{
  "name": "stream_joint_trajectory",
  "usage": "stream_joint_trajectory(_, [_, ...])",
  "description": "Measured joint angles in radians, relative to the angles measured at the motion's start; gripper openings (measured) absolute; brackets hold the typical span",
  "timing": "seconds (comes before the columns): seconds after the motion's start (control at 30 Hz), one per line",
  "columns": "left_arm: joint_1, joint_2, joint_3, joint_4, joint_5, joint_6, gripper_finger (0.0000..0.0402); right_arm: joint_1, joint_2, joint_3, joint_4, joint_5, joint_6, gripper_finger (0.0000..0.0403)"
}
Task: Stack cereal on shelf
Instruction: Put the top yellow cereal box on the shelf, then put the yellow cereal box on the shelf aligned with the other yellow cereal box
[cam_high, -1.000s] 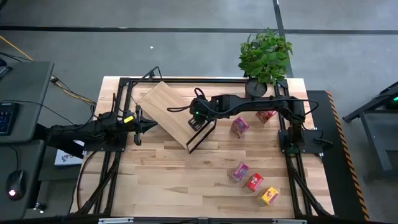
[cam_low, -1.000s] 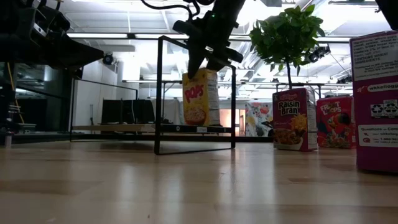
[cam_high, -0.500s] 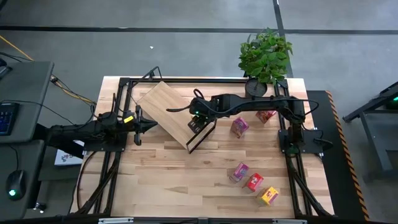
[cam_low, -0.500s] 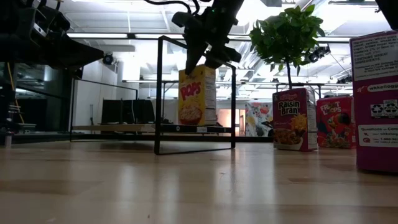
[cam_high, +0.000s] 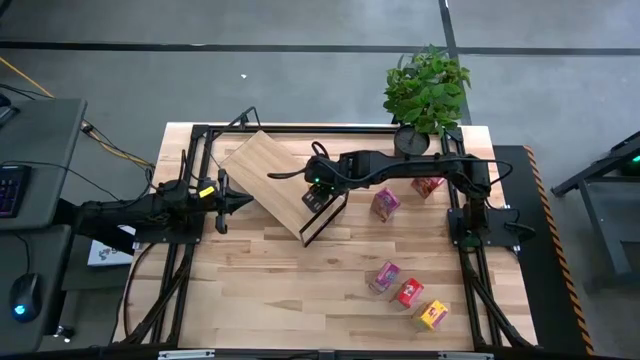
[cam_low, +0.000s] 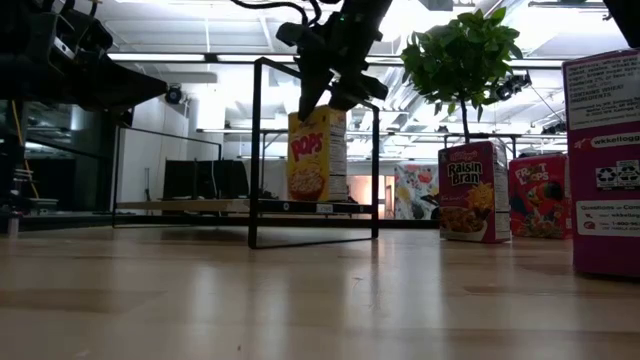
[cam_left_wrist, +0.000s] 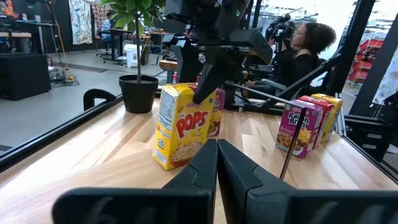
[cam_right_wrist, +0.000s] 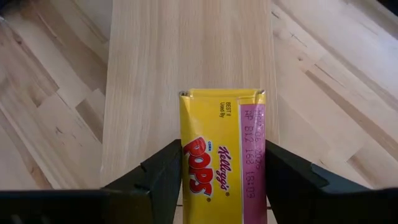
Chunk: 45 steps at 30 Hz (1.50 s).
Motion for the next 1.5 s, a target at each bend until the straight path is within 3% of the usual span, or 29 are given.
stream_joint_trajectory(0.5, [0.0,0.0,0.0,0.0,0.0,0.0,0.0003,0.0,0.0,0.001,-0.01,-0.061,0.012,0.0194])
stream_joint_trajectory(0.83, [0.0,0.0,0.0,0.0,0.0,0.0,0.0003,0.0,0.0,0.001,-0.013,-0.019,0.012,0.0196])
stream_joint_trajectory(1.23, [0.0,0.0,0.0,0.0,0.0,0.0,0.0003,0.0,0.0,0.001,-0.013,0.012,-0.009,0.0294])
stream_joint_trajectory(1.5, [0.0,0.0,0.0,0.0,0.0,0.0,0.0003,-0.008,-0.051,0.001,-0.004,0.012,-0.057,0.0303])
